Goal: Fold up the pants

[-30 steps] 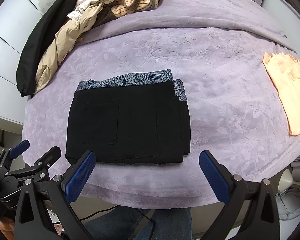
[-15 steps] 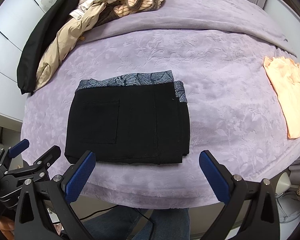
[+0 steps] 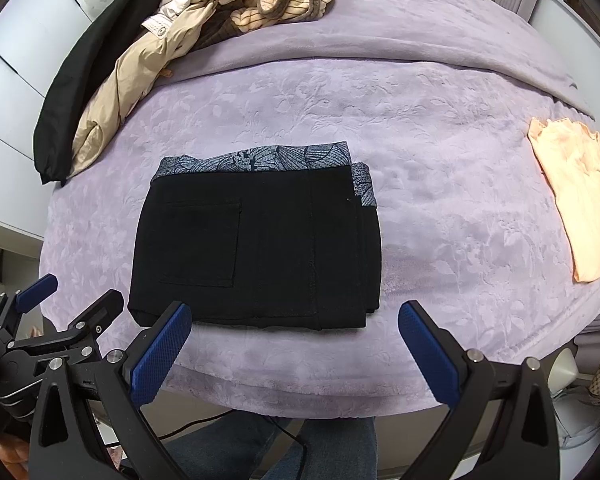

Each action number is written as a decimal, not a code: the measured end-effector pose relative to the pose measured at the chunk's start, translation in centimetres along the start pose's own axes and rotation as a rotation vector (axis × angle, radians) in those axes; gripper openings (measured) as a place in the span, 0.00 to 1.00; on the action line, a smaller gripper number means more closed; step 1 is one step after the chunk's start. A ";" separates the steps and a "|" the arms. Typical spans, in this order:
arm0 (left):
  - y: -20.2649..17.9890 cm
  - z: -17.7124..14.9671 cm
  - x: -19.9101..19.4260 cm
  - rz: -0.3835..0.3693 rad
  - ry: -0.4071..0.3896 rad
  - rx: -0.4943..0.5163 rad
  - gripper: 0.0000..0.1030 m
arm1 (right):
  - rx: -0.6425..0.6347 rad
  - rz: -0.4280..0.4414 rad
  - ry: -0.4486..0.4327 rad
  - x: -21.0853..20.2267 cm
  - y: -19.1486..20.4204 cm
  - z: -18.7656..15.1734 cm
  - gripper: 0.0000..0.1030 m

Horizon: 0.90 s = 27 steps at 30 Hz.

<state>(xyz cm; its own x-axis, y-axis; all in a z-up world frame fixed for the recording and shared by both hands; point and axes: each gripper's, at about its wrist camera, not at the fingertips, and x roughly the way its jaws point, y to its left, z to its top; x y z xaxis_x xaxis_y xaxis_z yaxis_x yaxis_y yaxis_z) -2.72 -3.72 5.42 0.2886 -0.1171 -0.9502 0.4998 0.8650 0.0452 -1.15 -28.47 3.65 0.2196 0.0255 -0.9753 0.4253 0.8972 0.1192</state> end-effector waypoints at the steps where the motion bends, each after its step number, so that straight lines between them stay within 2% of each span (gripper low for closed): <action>1: 0.0 0.0 0.1 0.003 0.001 0.001 1.00 | -0.005 -0.001 0.001 0.1 0.0 0.1 1.00; 27: 0.0 -0.1 0.3 -0.007 -0.001 0.009 1.00 | -0.068 -0.032 0.027 1.0 1.2 0.4 1.00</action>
<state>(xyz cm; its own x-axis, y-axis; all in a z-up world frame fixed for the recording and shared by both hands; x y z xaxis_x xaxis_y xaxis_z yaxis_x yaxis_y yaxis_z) -2.65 -3.71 5.08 0.2857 -0.1237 -0.9503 0.5091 0.8597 0.0412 -0.02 -27.55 2.88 0.1828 0.0073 -0.9831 0.3704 0.9258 0.0757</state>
